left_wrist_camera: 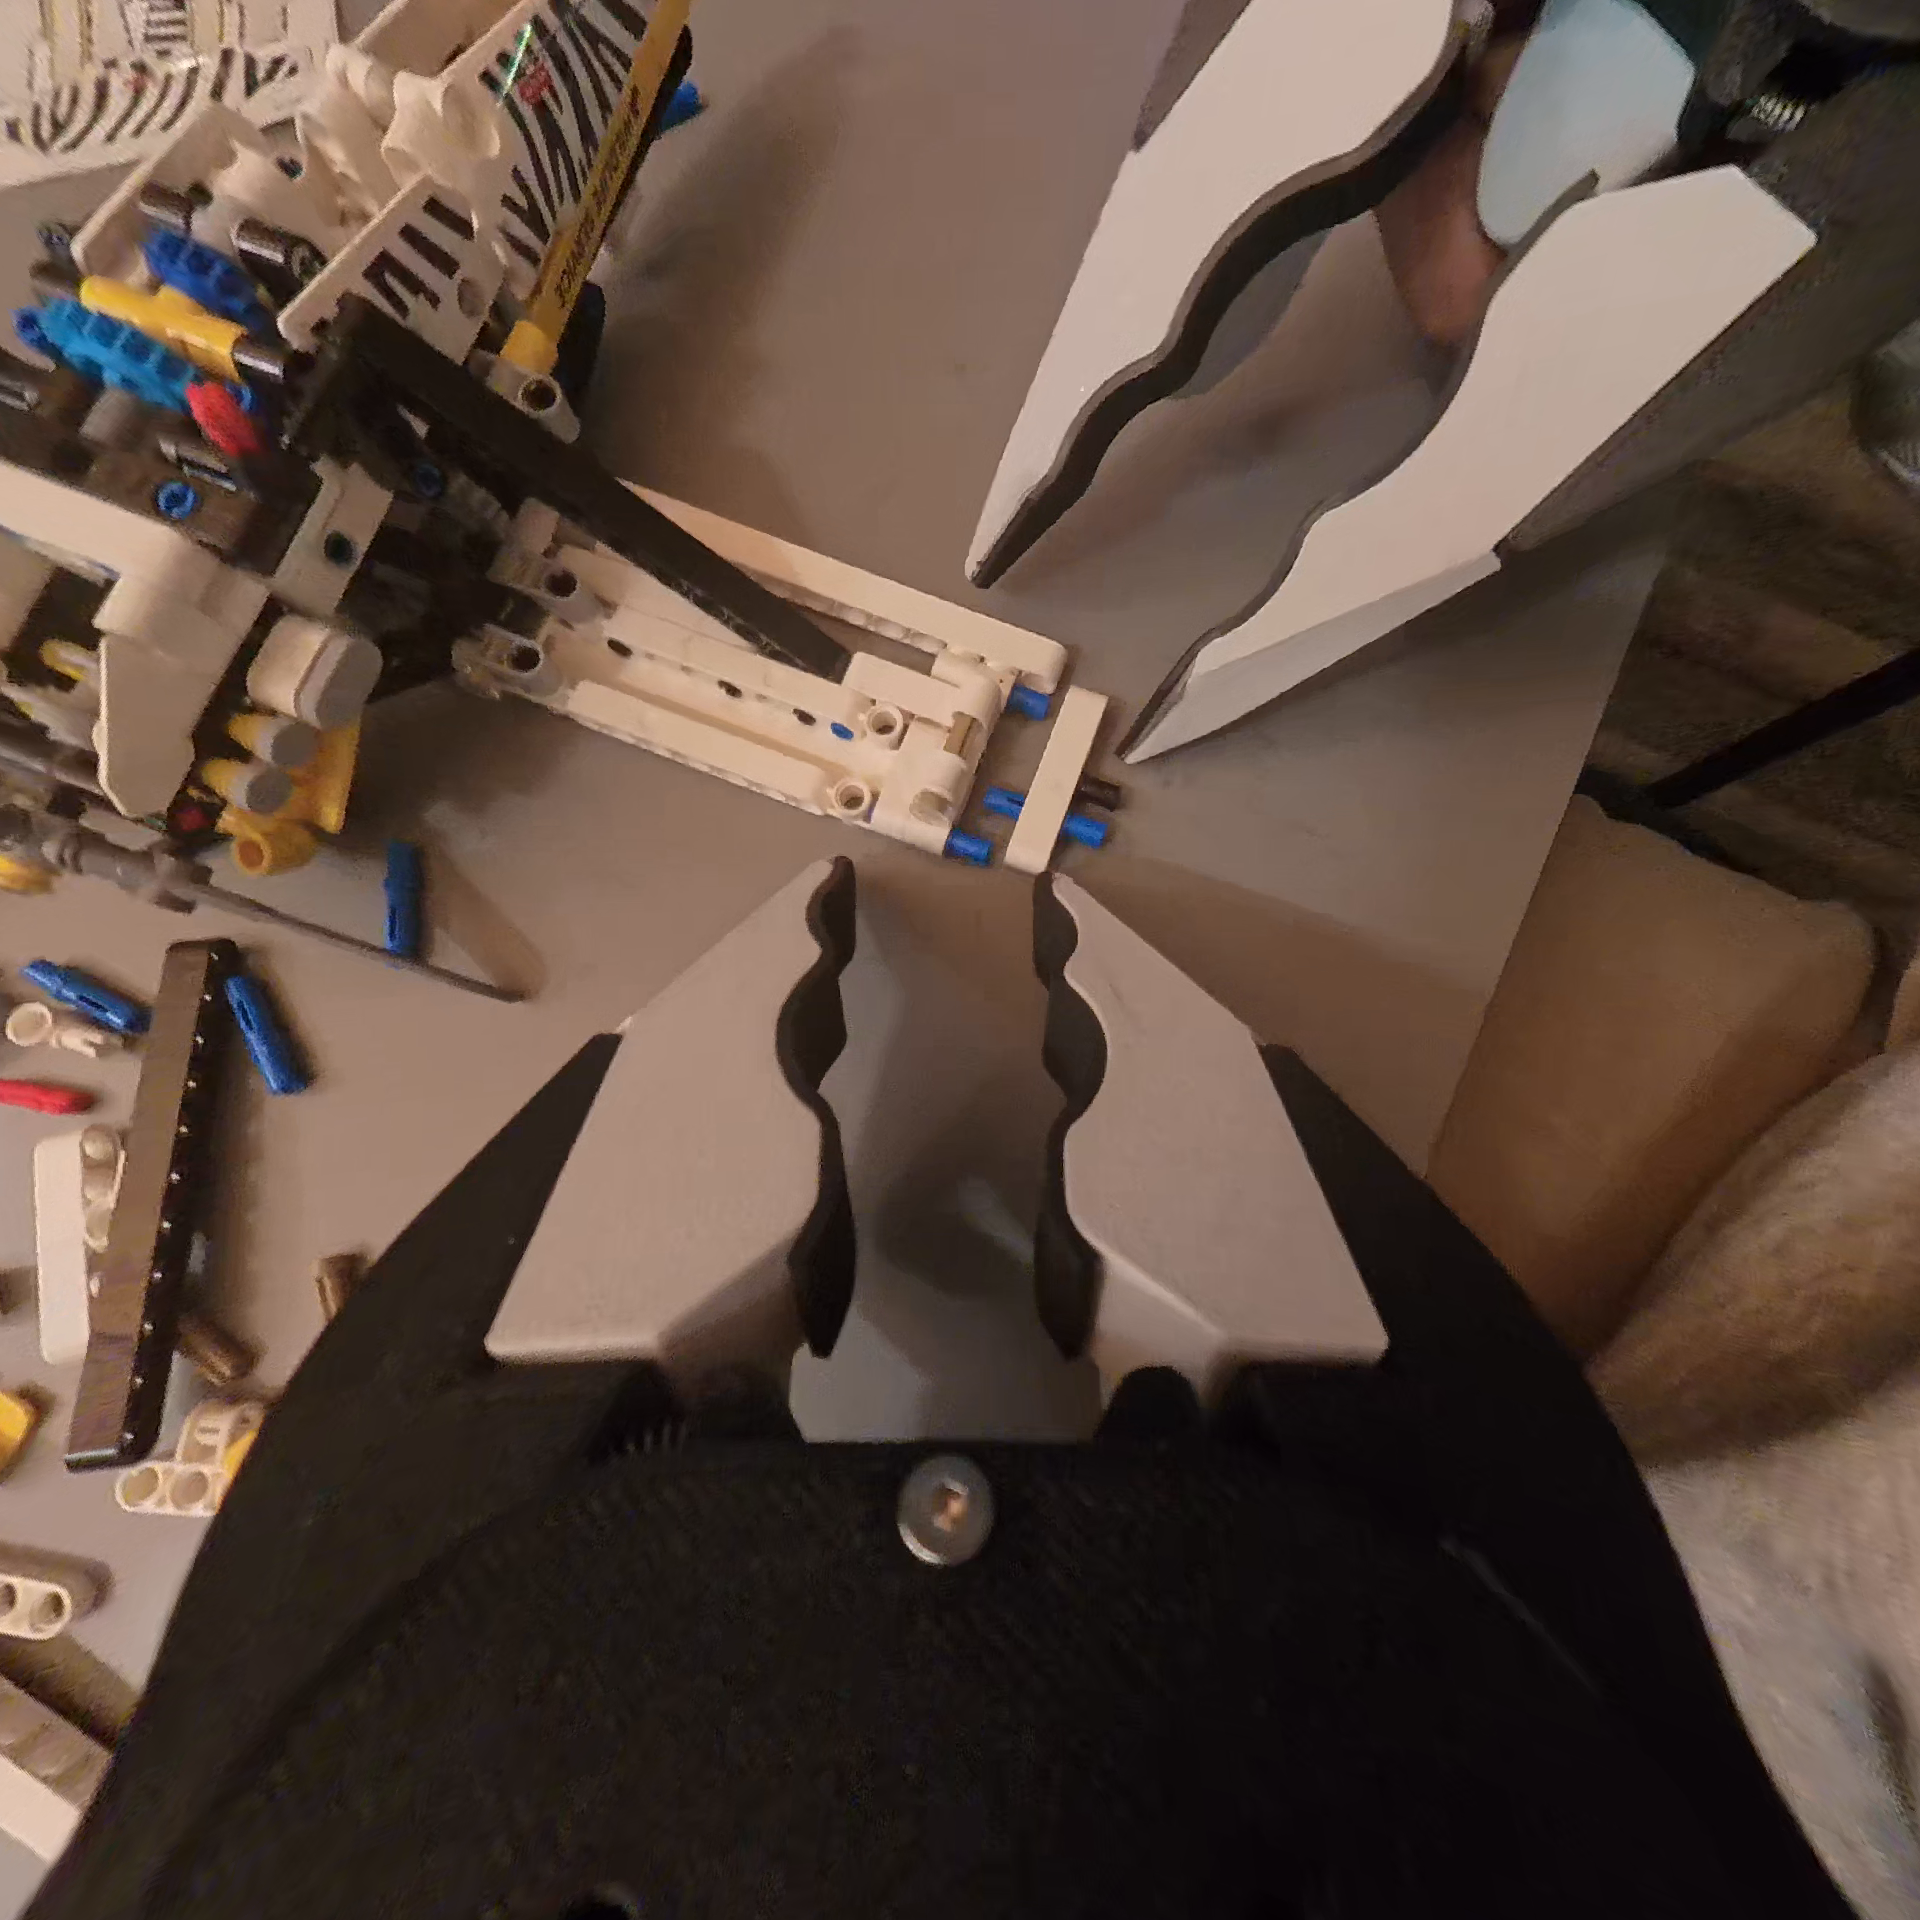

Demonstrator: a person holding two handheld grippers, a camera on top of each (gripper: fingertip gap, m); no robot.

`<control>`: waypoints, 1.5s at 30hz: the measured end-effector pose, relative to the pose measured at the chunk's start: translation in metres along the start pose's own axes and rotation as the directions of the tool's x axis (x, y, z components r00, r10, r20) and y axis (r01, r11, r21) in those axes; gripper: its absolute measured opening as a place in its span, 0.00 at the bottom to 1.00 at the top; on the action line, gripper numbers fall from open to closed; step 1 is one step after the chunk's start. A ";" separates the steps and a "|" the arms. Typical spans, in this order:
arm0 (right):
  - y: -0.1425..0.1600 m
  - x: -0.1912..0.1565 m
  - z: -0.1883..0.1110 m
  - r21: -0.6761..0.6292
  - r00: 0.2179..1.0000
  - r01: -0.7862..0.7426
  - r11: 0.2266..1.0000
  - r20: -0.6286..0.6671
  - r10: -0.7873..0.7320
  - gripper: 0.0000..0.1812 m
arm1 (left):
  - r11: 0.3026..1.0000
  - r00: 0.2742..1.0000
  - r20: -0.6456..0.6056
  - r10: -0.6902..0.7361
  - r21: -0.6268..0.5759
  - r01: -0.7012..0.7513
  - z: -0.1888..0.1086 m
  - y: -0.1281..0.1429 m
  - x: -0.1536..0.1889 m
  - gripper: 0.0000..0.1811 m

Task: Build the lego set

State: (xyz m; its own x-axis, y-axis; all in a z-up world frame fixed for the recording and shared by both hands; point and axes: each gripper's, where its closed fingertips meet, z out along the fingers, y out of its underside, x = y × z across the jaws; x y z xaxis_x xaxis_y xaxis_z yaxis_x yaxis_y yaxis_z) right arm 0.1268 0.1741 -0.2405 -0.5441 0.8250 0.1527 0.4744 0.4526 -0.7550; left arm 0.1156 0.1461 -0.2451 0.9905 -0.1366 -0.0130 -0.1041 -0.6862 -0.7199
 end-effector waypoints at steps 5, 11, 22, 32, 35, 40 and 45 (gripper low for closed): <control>-0.001 0.000 0.003 -0.002 0.998 -0.005 1.000 0.061 0.005 0.19 | 1.000 1.000 -0.010 0.029 0.006 -0.029 0.001 -0.002 0.002 0.18; -0.001 0.000 0.004 0.000 0.998 0.001 1.000 0.059 -0.001 0.19 | 0.995 0.993 -0.061 0.098 0.008 -0.098 0.002 -0.002 0.011 0.18; -0.002 0.002 0.005 0.000 0.999 0.012 1.000 0.033 -0.012 0.17 | 0.998 0.997 -0.043 0.064 0.009 -0.064 0.002 -0.002 0.006 0.11; 0.005 0.008 -0.005 0.002 1.000 0.019 1.000 -0.016 -0.019 0.19 | 1.000 0.997 -0.073 0.031 0.004 -0.031 0.002 -0.002 0.006 0.12; 0.006 0.005 -0.008 0.009 1.000 0.010 1.000 -0.002 -0.010 0.12 | 1.000 0.996 -0.082 0.028 -0.002 -0.028 0.003 -0.001 0.006 0.12; 0.007 0.002 -0.005 -0.009 0.999 -0.022 1.000 0.026 0.022 0.11 | 1.000 0.995 -0.097 0.013 -0.007 -0.013 0.003 0.000 0.006 0.12; 0.003 0.001 0.000 -0.008 0.999 -0.021 1.000 0.045 0.022 0.12 | 1.000 0.995 -0.099 0.013 -0.008 -0.014 0.003 0.000 0.007 0.12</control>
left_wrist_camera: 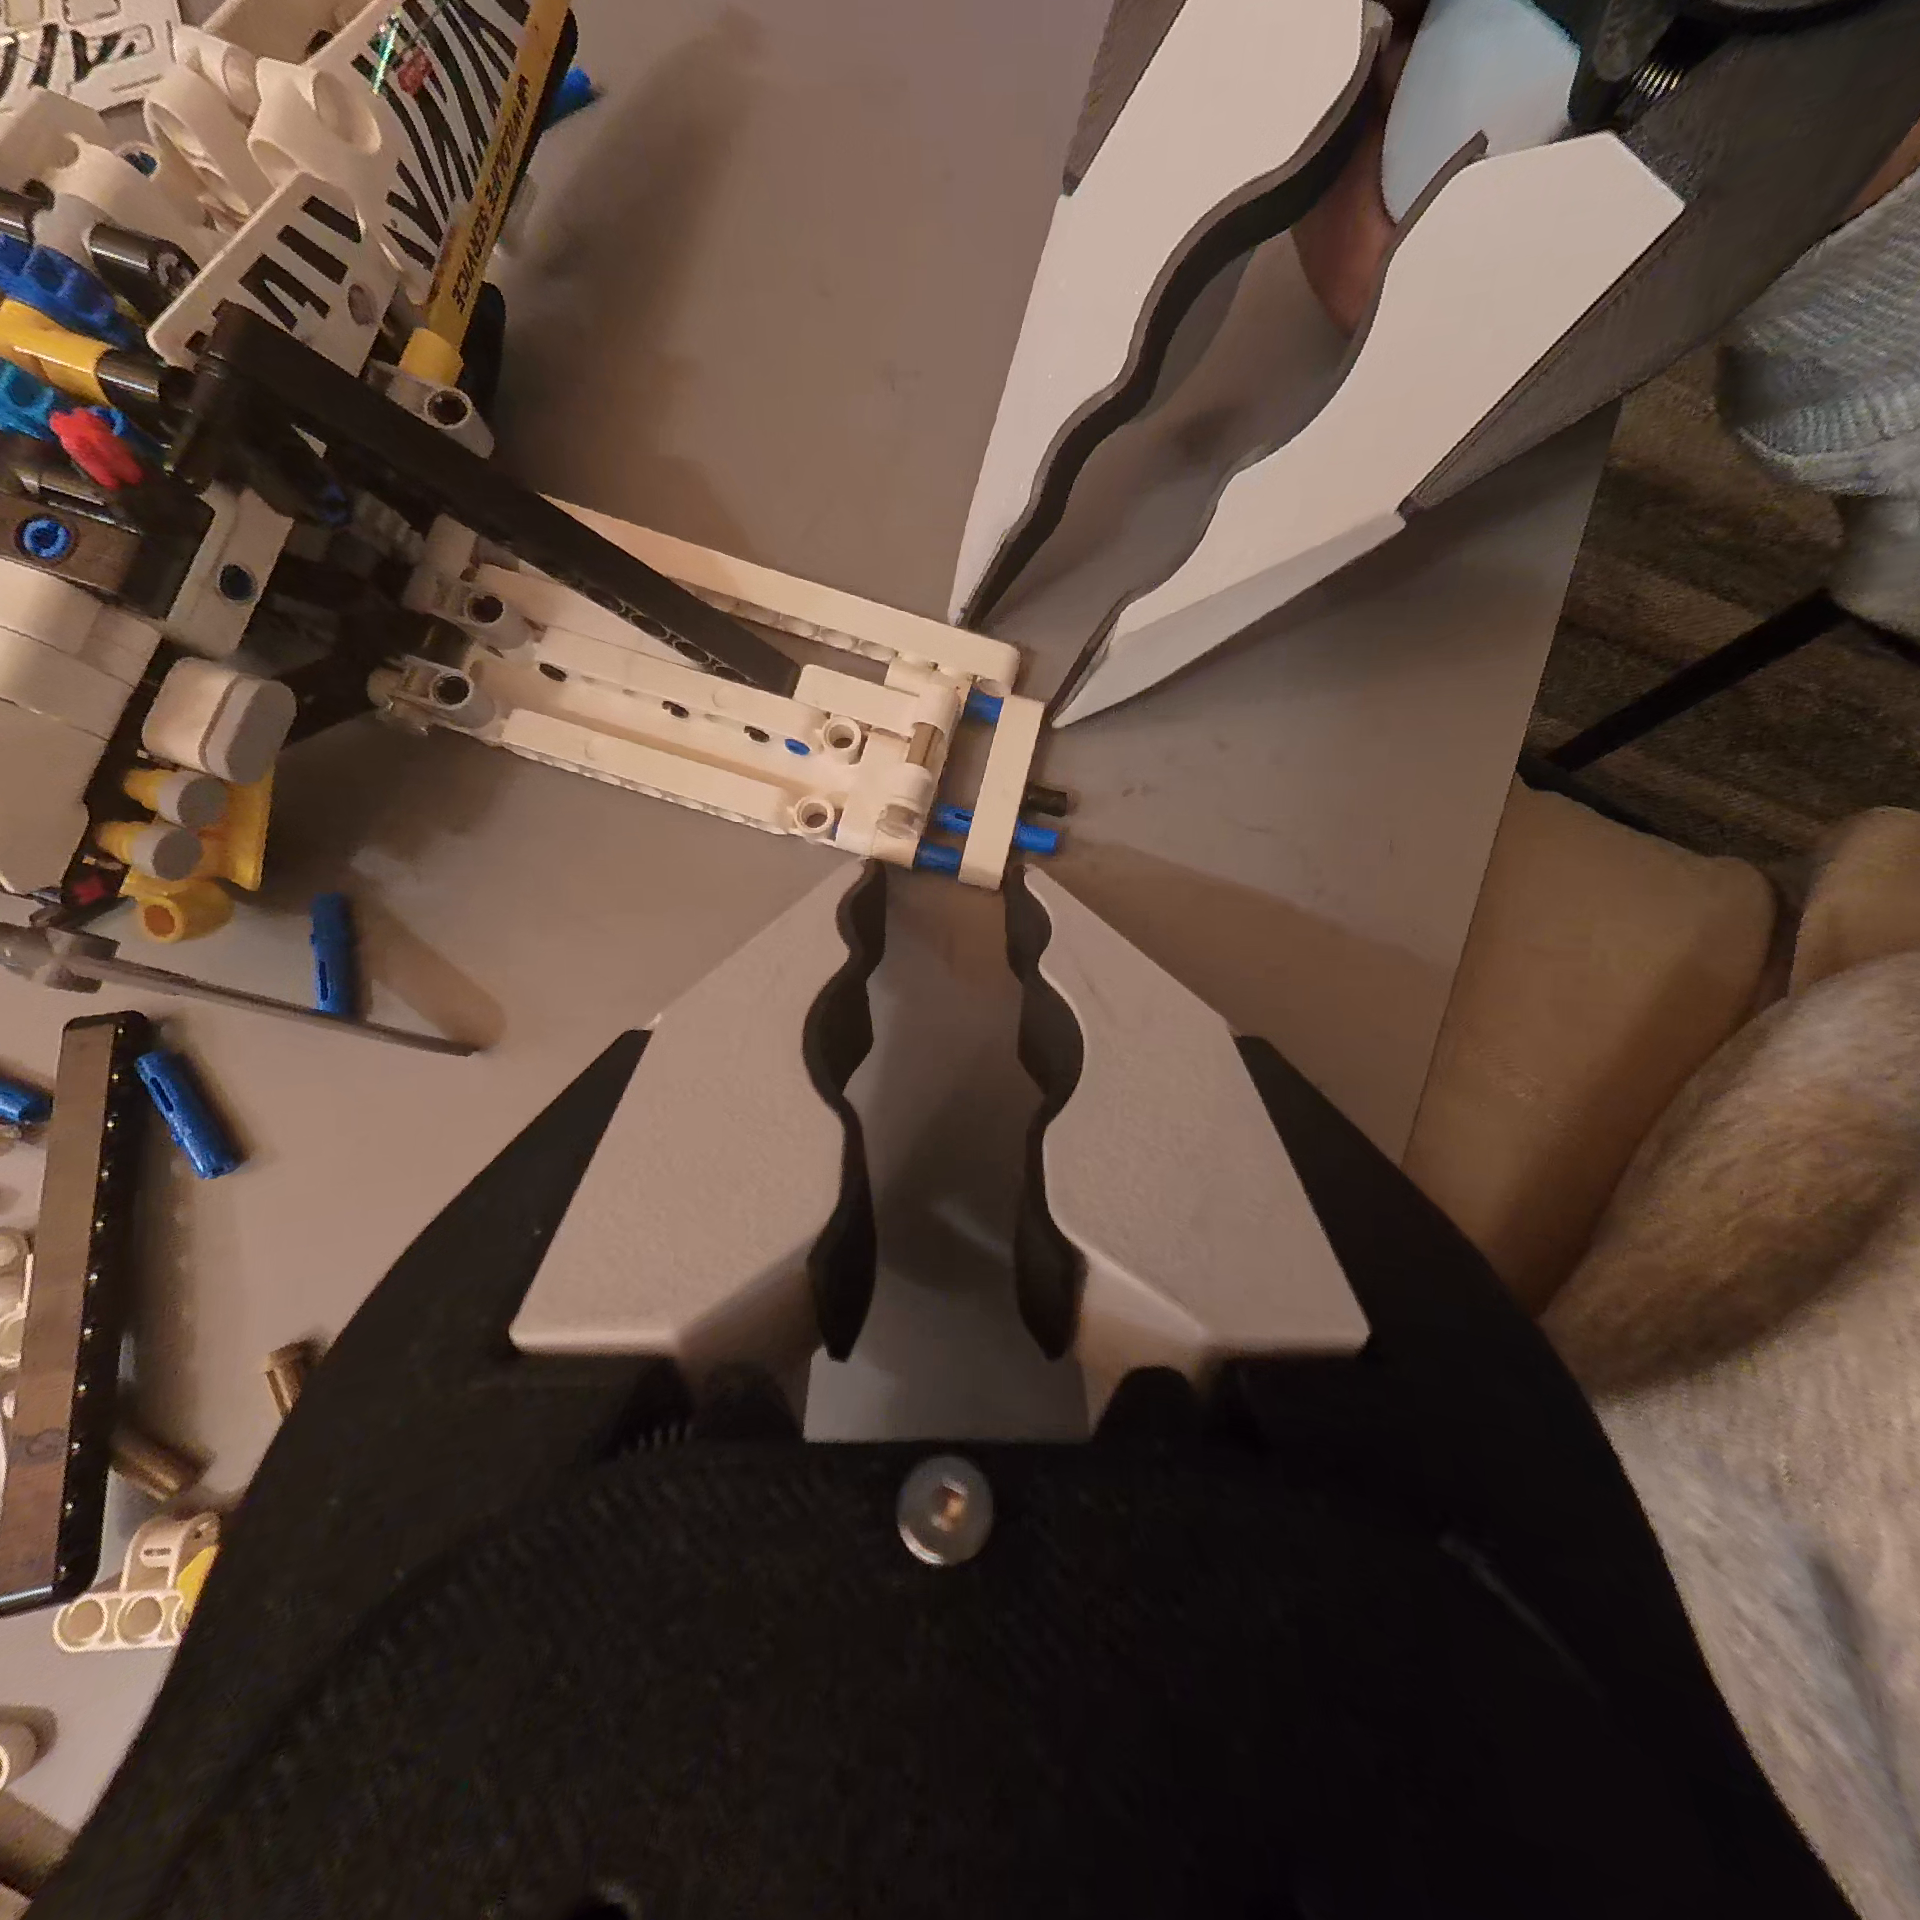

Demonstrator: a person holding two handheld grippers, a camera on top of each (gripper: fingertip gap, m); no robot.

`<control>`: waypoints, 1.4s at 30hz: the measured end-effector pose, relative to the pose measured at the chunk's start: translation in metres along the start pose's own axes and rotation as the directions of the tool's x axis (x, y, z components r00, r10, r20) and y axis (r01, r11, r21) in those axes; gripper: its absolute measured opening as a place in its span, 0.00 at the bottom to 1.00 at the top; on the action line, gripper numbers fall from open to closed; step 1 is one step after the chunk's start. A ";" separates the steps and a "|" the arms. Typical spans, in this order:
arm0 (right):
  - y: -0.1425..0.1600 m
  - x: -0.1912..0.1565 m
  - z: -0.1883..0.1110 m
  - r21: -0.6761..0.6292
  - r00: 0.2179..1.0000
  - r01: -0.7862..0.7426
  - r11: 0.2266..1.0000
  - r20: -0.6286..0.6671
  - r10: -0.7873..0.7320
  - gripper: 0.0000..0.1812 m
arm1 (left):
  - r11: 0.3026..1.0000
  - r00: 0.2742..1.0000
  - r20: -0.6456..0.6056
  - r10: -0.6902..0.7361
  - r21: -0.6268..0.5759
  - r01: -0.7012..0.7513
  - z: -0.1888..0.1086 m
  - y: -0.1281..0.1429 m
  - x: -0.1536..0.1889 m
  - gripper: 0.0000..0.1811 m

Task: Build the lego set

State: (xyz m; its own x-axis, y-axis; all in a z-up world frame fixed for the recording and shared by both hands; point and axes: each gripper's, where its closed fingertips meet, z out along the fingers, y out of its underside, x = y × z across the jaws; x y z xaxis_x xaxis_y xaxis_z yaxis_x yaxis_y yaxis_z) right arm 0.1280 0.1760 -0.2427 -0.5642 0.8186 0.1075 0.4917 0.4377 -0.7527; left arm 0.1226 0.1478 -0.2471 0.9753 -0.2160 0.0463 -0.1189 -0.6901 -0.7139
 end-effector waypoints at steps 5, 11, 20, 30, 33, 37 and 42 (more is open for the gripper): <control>-0.002 0.000 0.001 0.002 1.000 0.017 1.000 -0.011 -0.017 0.11 | 1.000 1.000 0.003 0.010 0.000 -0.010 0.000 0.000 0.001 0.12; -0.002 0.000 0.002 0.000 1.000 0.000 1.000 0.004 0.000 0.12 | 1.000 1.000 0.005 0.009 0.000 -0.009 0.000 0.000 0.000 0.10; -0.003 0.001 0.004 0.004 0.999 0.020 1.000 0.032 -0.020 0.14 | 1.000 1.000 0.007 0.007 0.000 -0.007 0.000 0.000 0.000 0.10; -0.003 0.001 0.004 0.005 0.999 0.033 0.999 0.025 -0.033 0.13 | 1.000 1.000 0.014 0.010 0.001 -0.010 0.000 0.000 0.000 0.10; -0.003 0.001 0.004 0.006 0.999 0.036 0.999 0.023 -0.036 0.13 | 1.000 1.000 0.020 0.017 0.002 -0.017 0.000 0.000 0.000 0.10; -0.003 0.000 0.004 0.006 0.999 0.043 0.999 0.017 -0.043 0.13 | 1.000 0.999 0.031 0.029 0.002 -0.029 -0.001 0.000 0.001 0.10; -0.003 0.000 0.004 0.006 0.999 0.049 0.999 0.010 -0.049 0.13 | 0.996 0.994 0.059 0.087 -0.004 -0.086 -0.001 0.001 0.001 0.08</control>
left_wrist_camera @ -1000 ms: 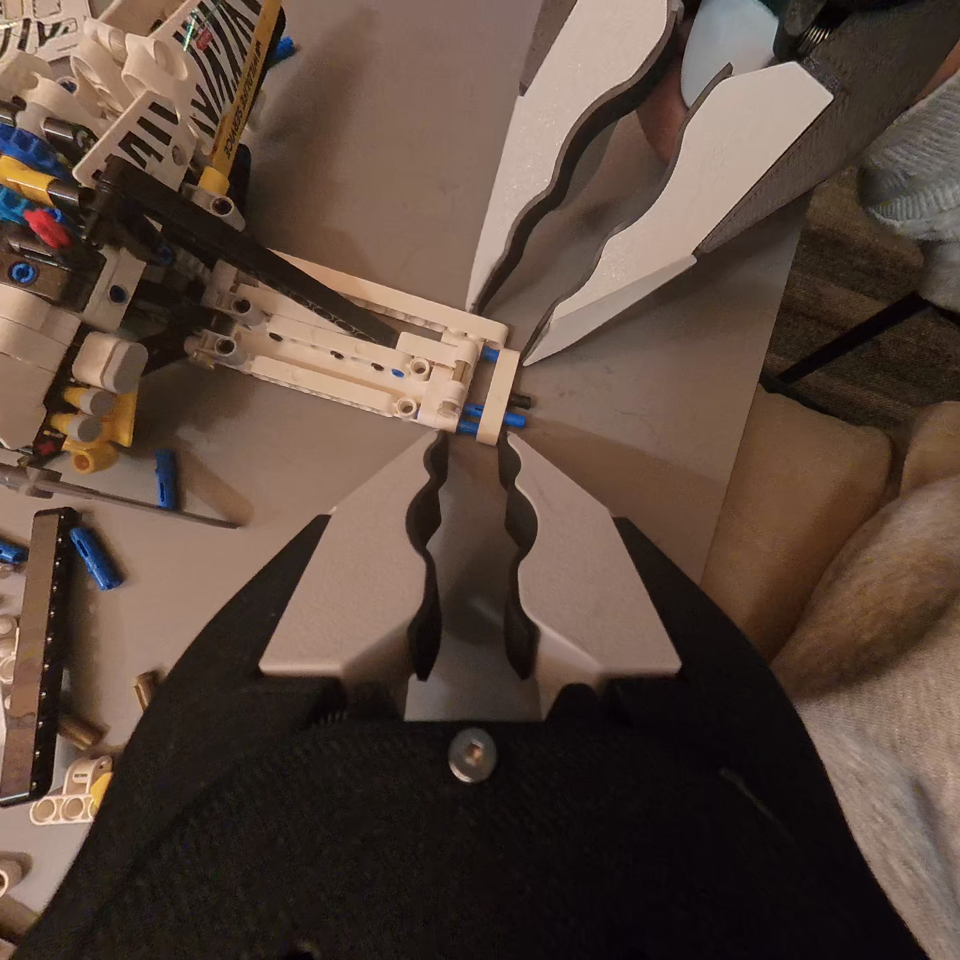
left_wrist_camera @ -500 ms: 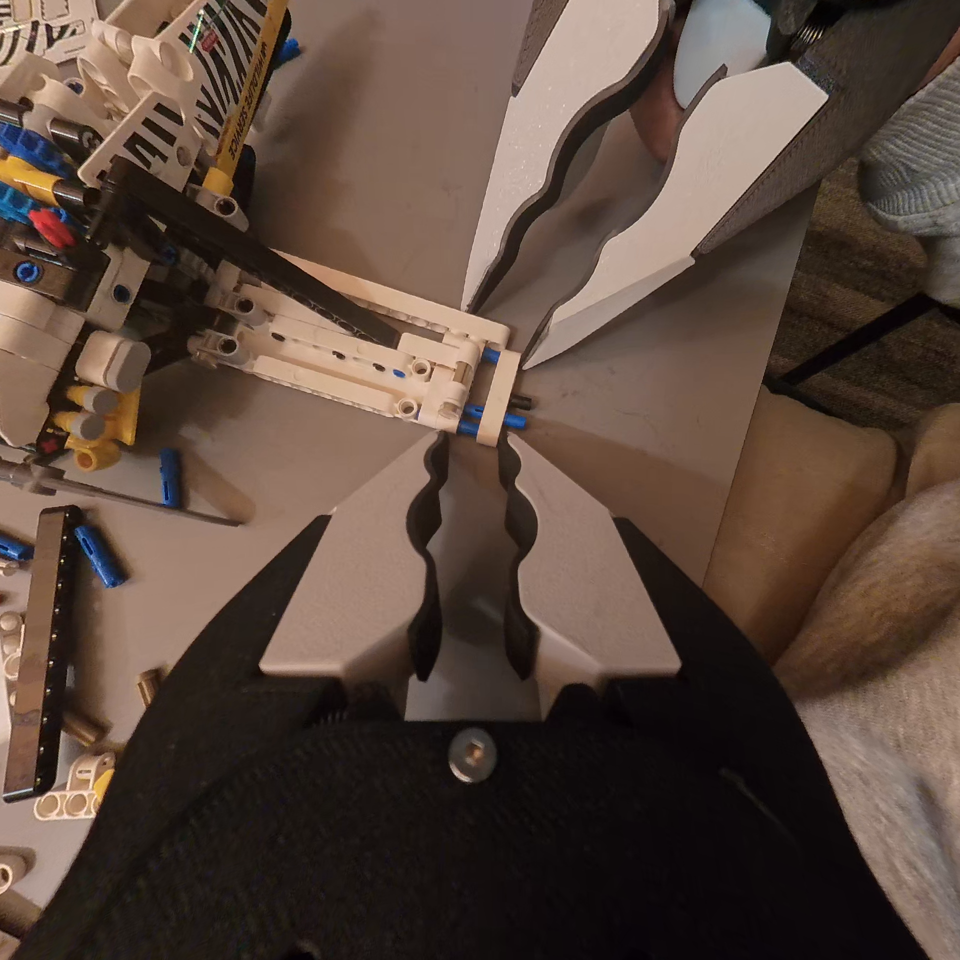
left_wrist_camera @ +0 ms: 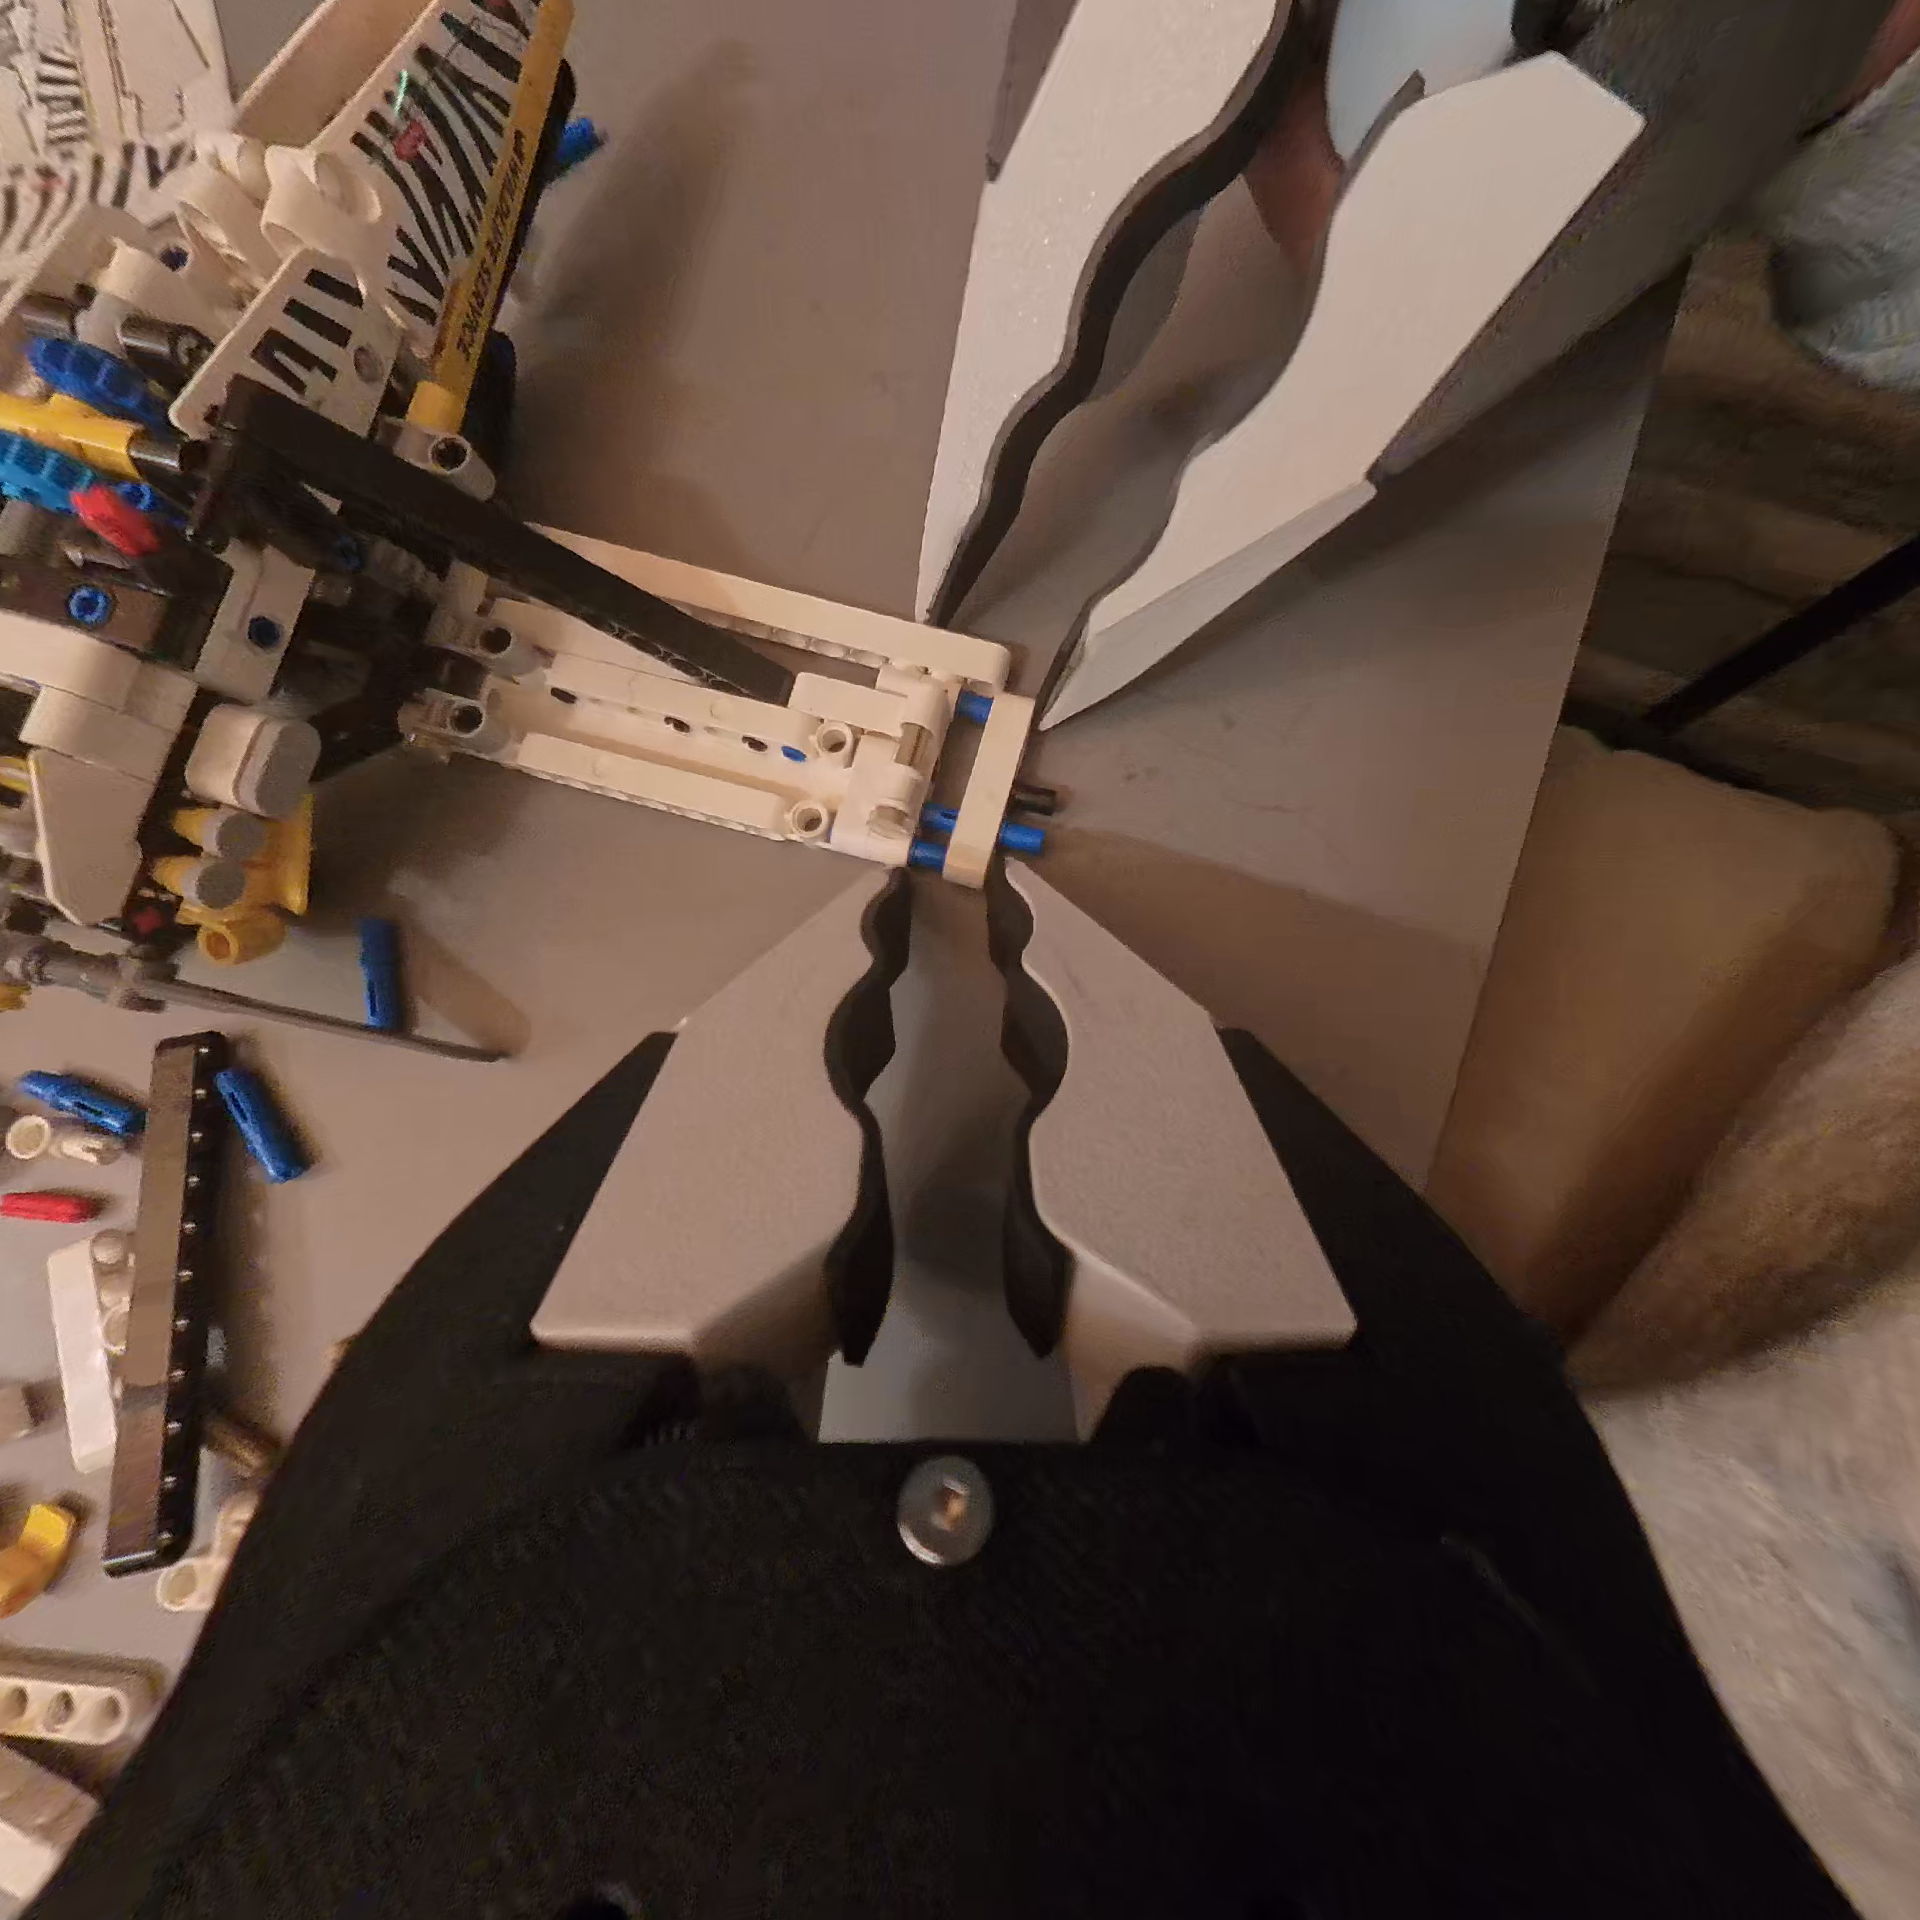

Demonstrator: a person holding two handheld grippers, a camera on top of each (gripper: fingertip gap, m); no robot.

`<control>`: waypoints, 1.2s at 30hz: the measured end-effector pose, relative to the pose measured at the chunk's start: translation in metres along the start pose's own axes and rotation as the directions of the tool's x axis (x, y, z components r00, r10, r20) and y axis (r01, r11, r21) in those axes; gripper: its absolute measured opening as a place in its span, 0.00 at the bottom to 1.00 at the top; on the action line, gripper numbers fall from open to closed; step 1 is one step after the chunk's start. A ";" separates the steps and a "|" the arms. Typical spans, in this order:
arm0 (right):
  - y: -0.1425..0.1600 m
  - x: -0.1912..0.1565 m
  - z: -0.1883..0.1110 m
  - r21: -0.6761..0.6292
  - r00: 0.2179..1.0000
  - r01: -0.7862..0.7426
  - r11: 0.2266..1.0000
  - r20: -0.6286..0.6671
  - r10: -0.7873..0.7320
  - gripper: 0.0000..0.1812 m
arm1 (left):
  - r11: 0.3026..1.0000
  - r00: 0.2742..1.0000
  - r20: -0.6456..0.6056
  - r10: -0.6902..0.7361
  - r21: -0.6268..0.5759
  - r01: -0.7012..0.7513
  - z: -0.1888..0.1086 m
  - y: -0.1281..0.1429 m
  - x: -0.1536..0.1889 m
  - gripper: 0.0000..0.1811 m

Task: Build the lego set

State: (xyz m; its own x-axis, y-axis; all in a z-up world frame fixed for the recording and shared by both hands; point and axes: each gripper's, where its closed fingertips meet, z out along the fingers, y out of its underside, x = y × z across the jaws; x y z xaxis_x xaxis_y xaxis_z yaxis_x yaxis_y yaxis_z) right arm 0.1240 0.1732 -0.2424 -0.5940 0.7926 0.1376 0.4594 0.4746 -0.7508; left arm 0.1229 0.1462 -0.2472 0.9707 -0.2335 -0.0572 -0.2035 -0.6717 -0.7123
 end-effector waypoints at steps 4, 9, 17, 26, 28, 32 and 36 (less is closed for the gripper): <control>0.000 0.000 0.001 -0.002 1.000 -0.004 1.000 -0.004 0.004 0.13 | 0.996 0.996 0.026 0.087 -0.002 -0.087 0.000 0.001 0.001 0.05; 0.000 0.000 0.001 -0.003 1.000 -0.019 1.000 0.009 0.019 0.13 | 0.998 0.998 0.000 0.065 0.001 -0.065 -0.001 0.001 0.002 0.05; 0.000 0.000 0.001 -0.003 1.000 -0.021 1.000 0.011 0.021 0.13 | 0.999 0.999 -0.007 0.048 -0.001 -0.048 0.000 0.001 0.001 0.07; 0.000 0.000 0.001 -0.003 1.000 -0.024 1.000 0.017 0.024 0.12 | 1.000 0.999 0.017 0.031 -0.001 -0.031 -0.001 0.001 -0.002 0.12; 0.000 0.000 0.001 -0.003 1.000 -0.025 1.000 0.019 0.025 0.12 | 0.999 0.997 0.065 0.037 0.004 -0.037 -0.002 0.001 -0.008 0.19; 0.000 0.000 0.001 -0.003 1.000 -0.023 1.000 0.019 0.023 0.12 | 0.998 0.994 0.095 0.052 0.013 -0.054 -0.002 -0.001 -0.014 0.27; 0.000 0.000 0.000 -0.003 1.000 -0.022 1.000 0.015 0.022 0.12 | 0.992 0.989 0.079 0.123 0.031 -0.126 0.000 -0.006 -0.012 0.26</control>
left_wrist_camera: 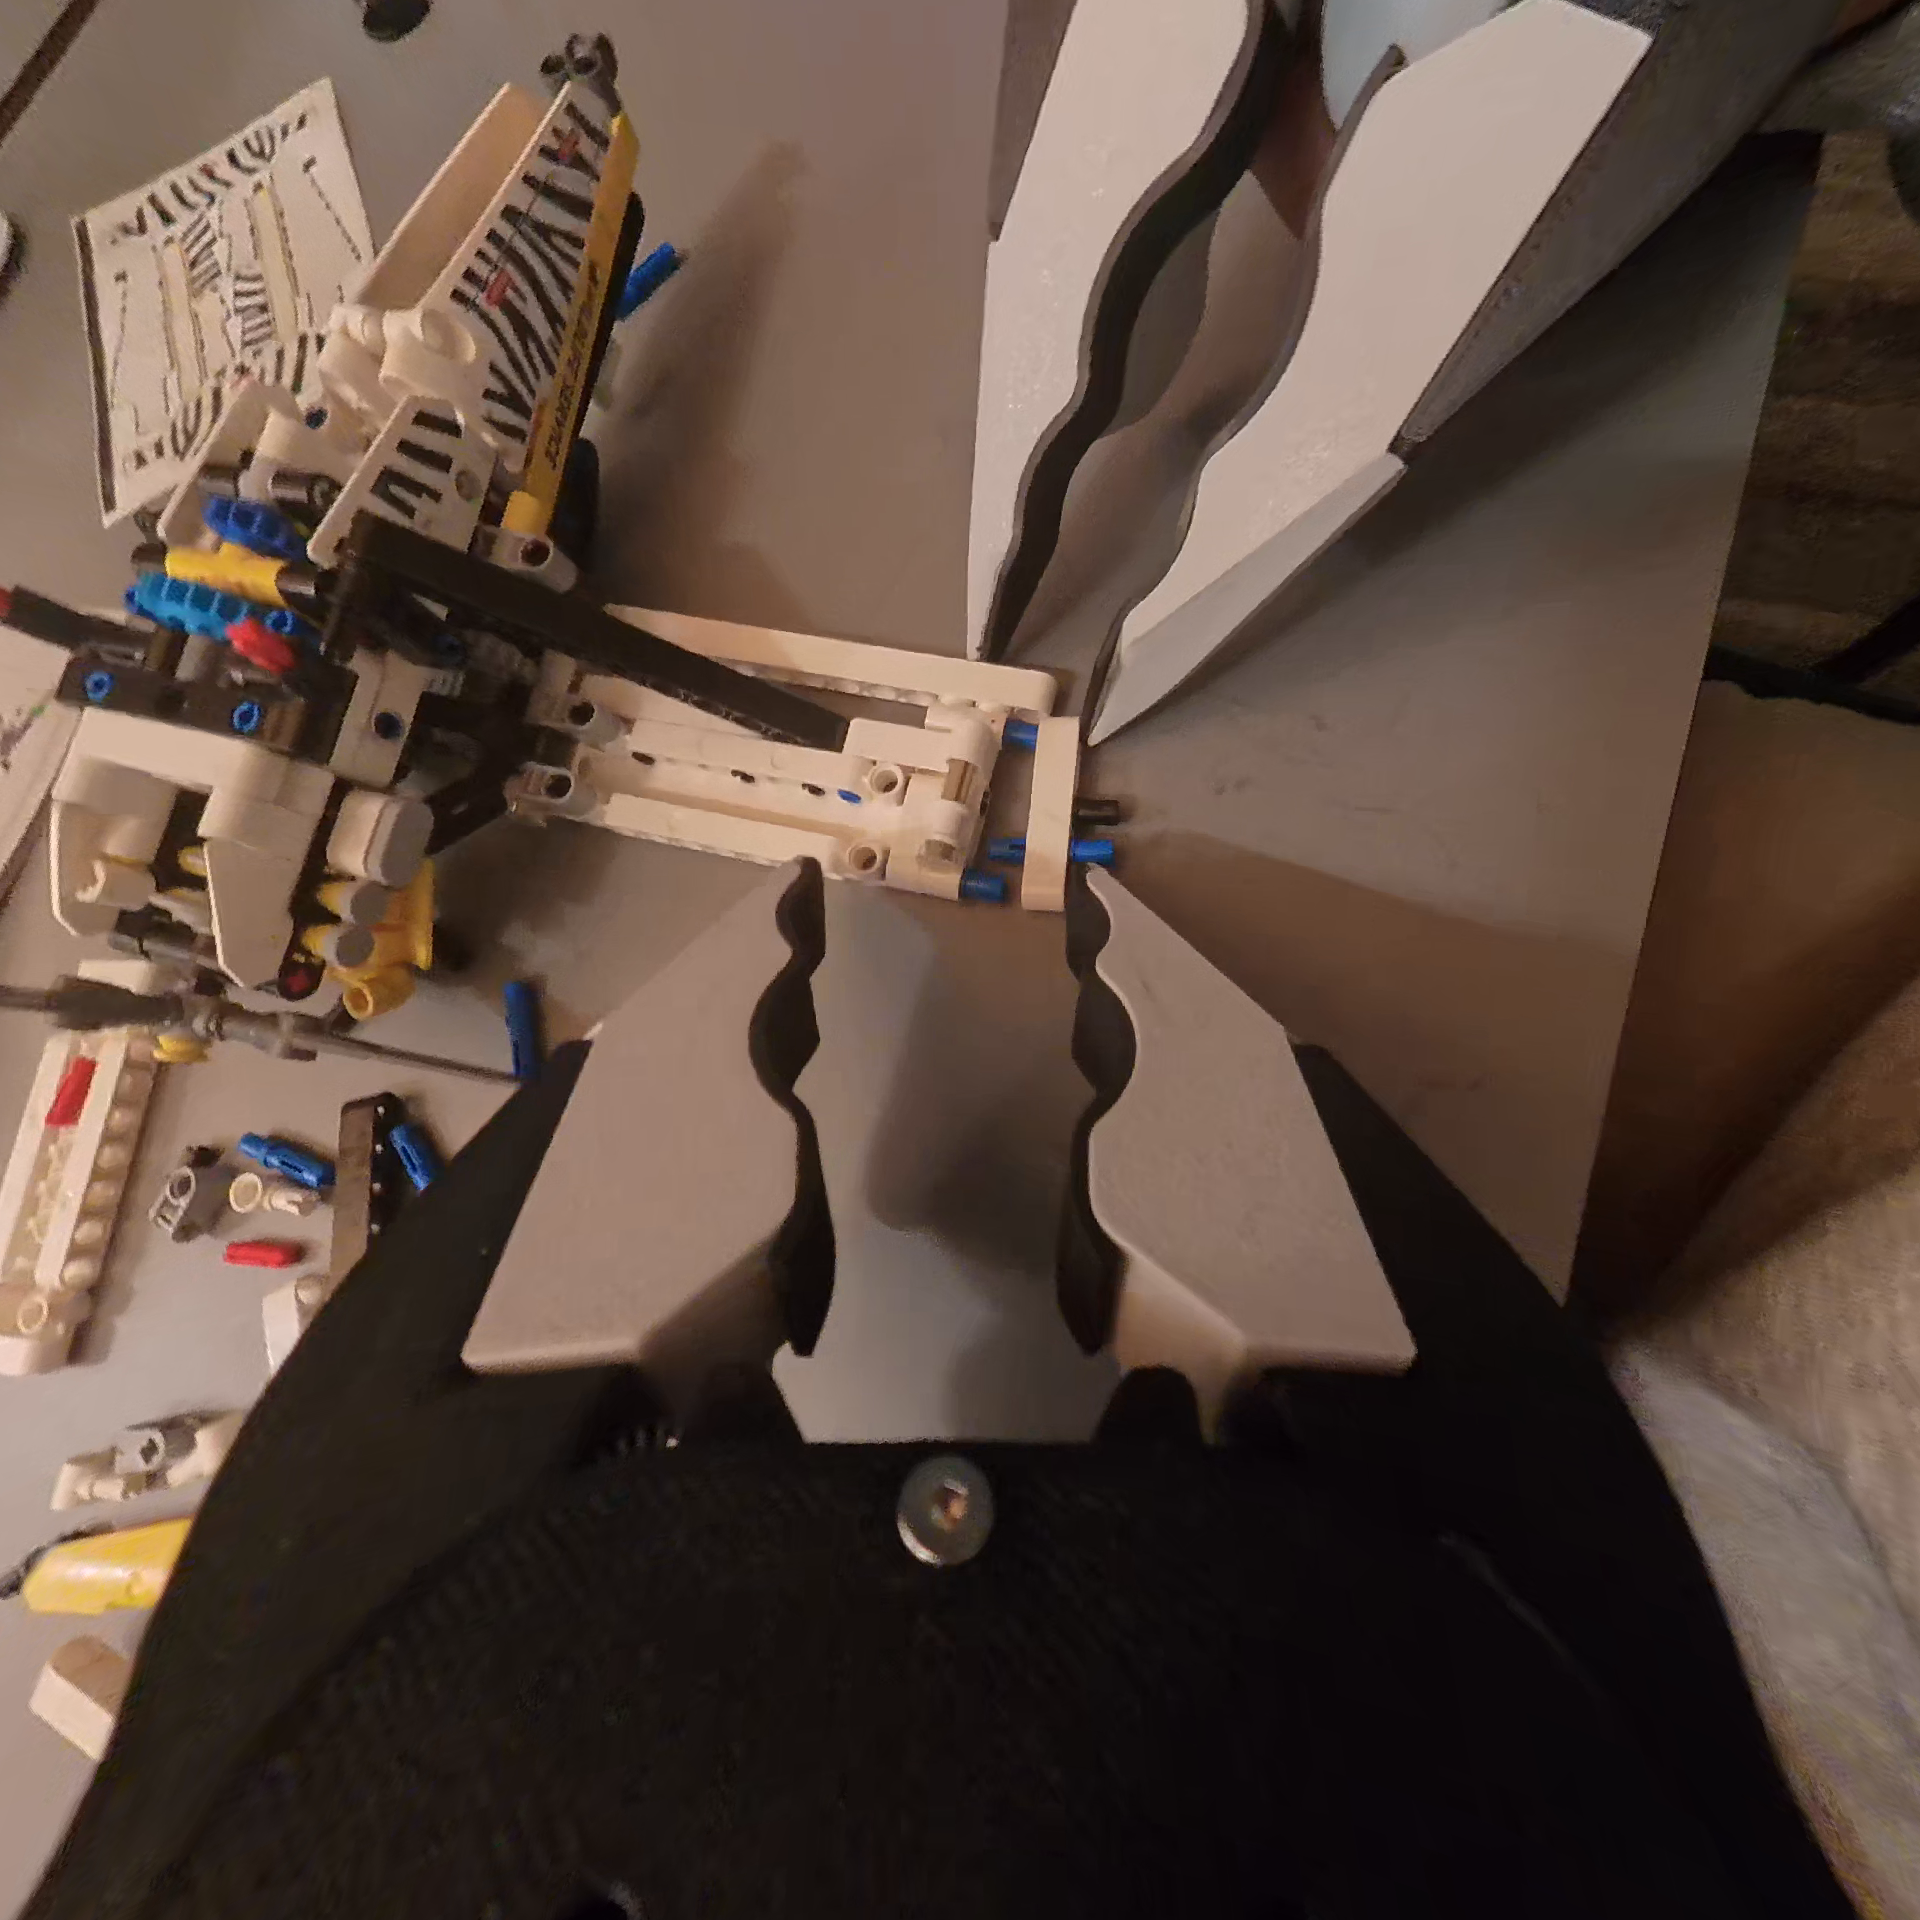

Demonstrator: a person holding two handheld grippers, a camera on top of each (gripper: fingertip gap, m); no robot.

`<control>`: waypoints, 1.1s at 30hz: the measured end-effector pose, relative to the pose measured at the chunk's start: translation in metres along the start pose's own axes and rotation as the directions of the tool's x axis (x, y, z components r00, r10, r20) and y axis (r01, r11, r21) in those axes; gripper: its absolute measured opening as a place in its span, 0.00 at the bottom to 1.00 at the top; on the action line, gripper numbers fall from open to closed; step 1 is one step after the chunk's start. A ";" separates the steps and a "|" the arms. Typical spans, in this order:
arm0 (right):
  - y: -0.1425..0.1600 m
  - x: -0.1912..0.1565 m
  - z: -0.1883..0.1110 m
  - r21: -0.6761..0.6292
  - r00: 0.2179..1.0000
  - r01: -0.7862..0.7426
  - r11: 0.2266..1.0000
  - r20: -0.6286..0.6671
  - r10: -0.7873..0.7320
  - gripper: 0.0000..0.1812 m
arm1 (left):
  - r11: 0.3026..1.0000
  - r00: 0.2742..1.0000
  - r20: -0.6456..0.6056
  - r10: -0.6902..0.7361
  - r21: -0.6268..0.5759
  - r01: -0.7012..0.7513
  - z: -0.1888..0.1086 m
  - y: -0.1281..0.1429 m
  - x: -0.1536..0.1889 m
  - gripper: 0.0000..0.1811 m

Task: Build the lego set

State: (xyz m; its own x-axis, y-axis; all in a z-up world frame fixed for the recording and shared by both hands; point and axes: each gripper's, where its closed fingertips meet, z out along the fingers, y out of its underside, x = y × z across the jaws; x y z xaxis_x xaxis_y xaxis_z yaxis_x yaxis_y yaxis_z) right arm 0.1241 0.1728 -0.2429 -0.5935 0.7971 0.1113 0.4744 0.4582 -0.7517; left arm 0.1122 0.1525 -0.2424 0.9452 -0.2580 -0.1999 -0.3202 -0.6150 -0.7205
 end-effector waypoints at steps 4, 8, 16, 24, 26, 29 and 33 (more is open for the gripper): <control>0.000 0.000 0.000 0.000 1.000 -0.001 1.000 0.001 0.001 0.12 | 0.994 0.994 -0.012 0.107 0.027 -0.106 0.000 -0.002 0.000 0.26; 0.000 -0.001 -0.001 0.000 1.000 0.003 1.000 0.004 -0.003 0.12 | 0.989 0.986 -0.074 0.147 0.040 -0.144 0.001 -0.002 0.004 0.24; 0.000 -0.001 -0.001 0.001 1.000 0.005 1.000 0.015 -0.005 0.12 | 1.000 0.980 -0.197 0.026 0.019 -0.023 0.003 -0.002 0.003 0.20; 0.000 0.000 0.000 0.003 1.000 0.009 1.000 0.030 -0.009 0.13 | 1.000 0.981 -0.193 0.023 0.018 -0.020 0.003 -0.002 0.003 0.20; -0.001 0.000 0.000 0.003 0.999 0.010 1.000 0.034 -0.010 0.13 | 1.000 0.981 -0.193 0.022 0.017 -0.019 0.003 -0.002 0.002 0.20; 0.000 0.000 0.000 0.003 0.999 0.014 1.000 0.037 -0.014 0.13 | 1.000 0.980 -0.197 0.016 0.016 -0.013 0.003 -0.002 0.003 0.20; -0.001 0.000 -0.001 0.007 0.999 0.040 0.999 0.035 -0.040 0.13 | 1.000 0.978 -0.209 0.005 0.015 -0.002 0.003 -0.002 0.003 0.20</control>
State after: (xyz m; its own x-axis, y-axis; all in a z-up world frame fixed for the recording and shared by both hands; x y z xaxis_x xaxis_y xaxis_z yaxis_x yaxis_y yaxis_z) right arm 0.1241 0.1730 -0.2419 -0.6349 0.7635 0.1184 0.4457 0.4871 -0.7511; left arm 0.1159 0.1552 -0.2437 0.9095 -0.4113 -0.0607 -0.3215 -0.6031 -0.7300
